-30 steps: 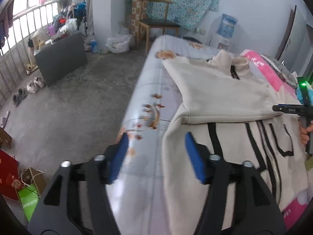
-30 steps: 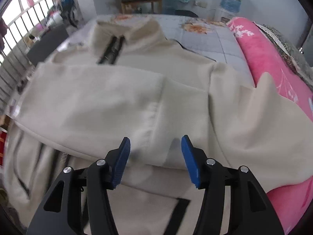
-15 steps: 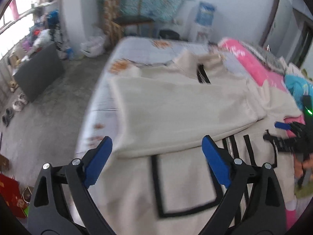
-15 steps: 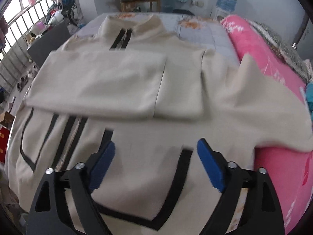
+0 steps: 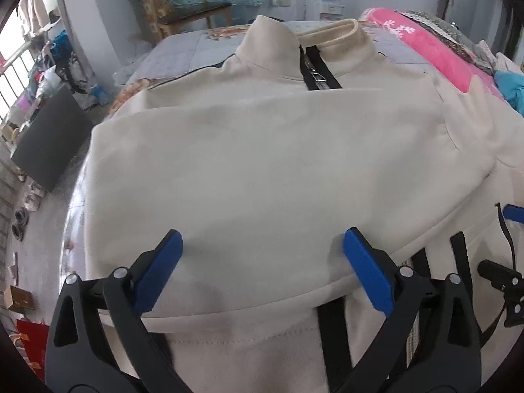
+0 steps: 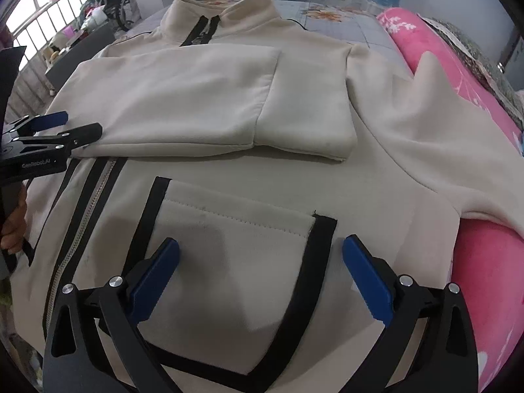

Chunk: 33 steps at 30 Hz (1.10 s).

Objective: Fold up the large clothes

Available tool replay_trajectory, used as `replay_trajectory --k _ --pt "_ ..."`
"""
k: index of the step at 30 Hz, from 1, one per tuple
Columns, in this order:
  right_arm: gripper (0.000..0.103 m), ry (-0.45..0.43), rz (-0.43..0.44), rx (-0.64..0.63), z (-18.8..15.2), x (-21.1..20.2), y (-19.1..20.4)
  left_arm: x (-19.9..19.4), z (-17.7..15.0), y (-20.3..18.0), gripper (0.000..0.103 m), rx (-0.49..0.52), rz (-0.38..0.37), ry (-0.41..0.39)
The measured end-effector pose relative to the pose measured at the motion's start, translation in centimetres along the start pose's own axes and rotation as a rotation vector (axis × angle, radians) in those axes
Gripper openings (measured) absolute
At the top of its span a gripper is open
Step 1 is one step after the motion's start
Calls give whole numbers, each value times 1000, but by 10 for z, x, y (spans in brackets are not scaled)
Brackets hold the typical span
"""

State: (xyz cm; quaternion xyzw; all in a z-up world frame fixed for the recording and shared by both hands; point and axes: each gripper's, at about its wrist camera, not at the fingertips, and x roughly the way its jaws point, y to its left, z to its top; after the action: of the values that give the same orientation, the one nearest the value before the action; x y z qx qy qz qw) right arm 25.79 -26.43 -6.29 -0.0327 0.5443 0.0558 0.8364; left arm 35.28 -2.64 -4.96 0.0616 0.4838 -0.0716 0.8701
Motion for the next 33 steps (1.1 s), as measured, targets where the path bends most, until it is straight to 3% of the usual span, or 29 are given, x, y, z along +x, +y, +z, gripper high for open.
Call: replay_trajectory --k 6,10,16,23,27,33 --pt "97 33 9 -6 5 -5 -9 1 1 4 96 -1 -22 9" --pt "97 -52 18 99 9 -38 -47 0 0 3 96 -21 -10 0" --pt "97 -158 -46 322 7 -92 -162 0 -2 3 96 -20 -11 -8" --pt "87 -169 -120 681 -23 -111 -320 -1 -4 3 96 -22 -13 -16" --pt "79 -143 -132 859 -46 -102 -378 -1 -5 4 96 -21 -15 -24" --pt "68 -162 -86 1050 -69 -81 -423 -2 -6 4 96 -20 -17 -33"
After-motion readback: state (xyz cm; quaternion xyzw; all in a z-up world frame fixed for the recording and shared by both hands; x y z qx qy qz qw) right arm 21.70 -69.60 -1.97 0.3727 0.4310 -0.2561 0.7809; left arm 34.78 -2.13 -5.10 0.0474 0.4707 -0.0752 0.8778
